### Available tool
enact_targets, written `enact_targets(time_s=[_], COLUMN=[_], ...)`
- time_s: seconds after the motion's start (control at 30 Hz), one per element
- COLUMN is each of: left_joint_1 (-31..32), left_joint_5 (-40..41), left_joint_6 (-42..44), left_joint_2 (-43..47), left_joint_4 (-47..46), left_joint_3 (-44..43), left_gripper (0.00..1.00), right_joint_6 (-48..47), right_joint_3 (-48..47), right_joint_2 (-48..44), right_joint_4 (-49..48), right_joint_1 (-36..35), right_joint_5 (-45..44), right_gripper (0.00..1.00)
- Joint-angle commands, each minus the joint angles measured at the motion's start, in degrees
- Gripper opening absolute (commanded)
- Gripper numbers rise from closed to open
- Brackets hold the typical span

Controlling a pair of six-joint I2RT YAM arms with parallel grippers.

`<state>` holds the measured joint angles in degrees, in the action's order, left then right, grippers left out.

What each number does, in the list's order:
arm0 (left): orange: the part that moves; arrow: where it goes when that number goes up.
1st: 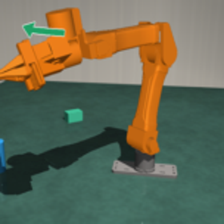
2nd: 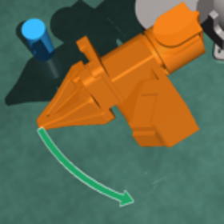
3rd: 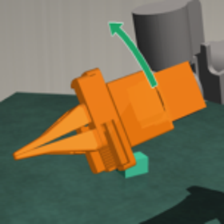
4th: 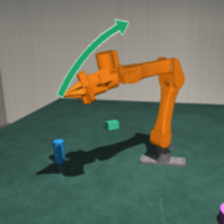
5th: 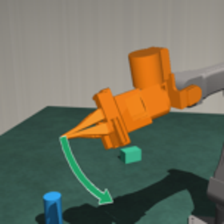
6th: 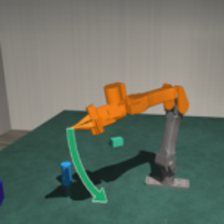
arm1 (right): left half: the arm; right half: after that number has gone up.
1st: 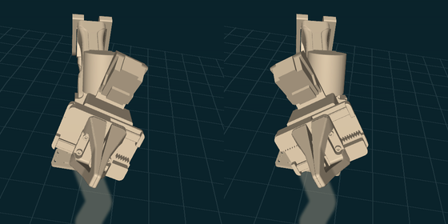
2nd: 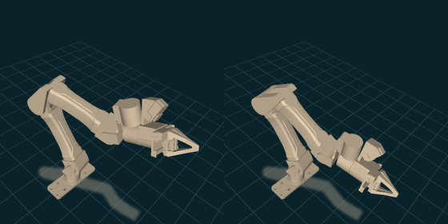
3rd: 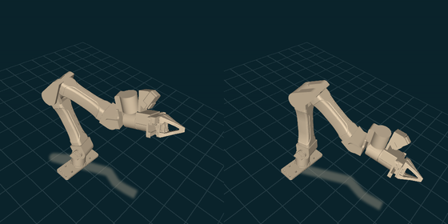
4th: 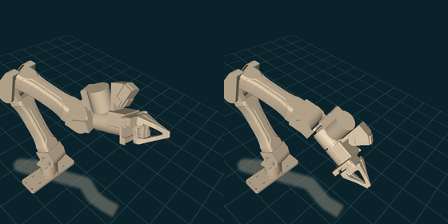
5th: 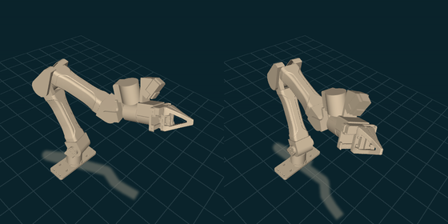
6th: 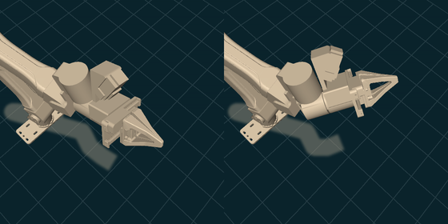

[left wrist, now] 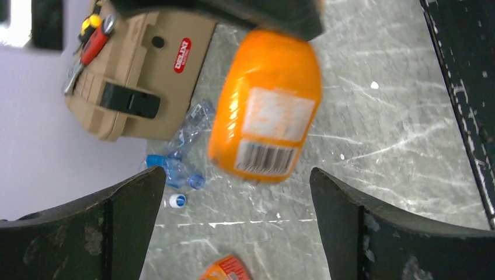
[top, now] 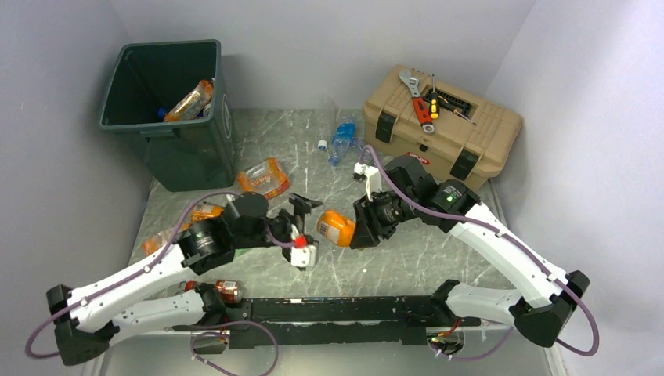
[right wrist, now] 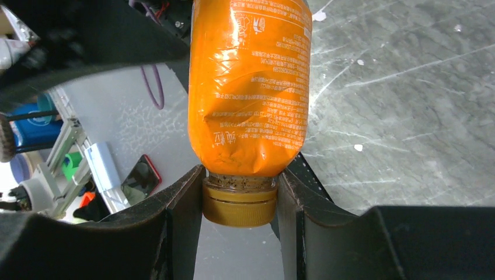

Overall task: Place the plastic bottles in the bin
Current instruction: Pick up the plastic bottle at the center of the board.

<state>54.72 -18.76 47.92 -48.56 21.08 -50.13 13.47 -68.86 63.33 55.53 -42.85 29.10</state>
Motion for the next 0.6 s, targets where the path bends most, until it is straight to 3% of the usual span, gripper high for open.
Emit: enact_targets(time_s=[0.0,0.3,0.43,0.57], left_joint_1=[8.5,11.3,12.8,13.8], left_joint_5=[10.6,13.1,17.5,18.6], left_joint_6=[10.8,10.5,8.2,6.6], left_joint_2=[-3.6,-9.9,-12.2,-13.6], left_joint_4=[2.7,-3.0,-6.9,-8.1], left_joint_3=[-1.7,-1.8,-2.3,-3.1], left_gripper=[1.00,0.98,0.88,0.69], right_joint_6=[-1.1,-1.9,-1.9,-1.4], right_joint_3=[-3.3,-5.5,-4.9,-3.9], right_joint_2=[0.9,1.6,0.8,0.0], right_joint_4=[-1.6,-0.7,-0.6,-0.9], right_joint_1=[-0.1,-0.4,-0.5,-0.6], right_joint_5=[4.6,4.6,3.9,3.7], right_gripper=[0.00,0.00,0.00,0.00])
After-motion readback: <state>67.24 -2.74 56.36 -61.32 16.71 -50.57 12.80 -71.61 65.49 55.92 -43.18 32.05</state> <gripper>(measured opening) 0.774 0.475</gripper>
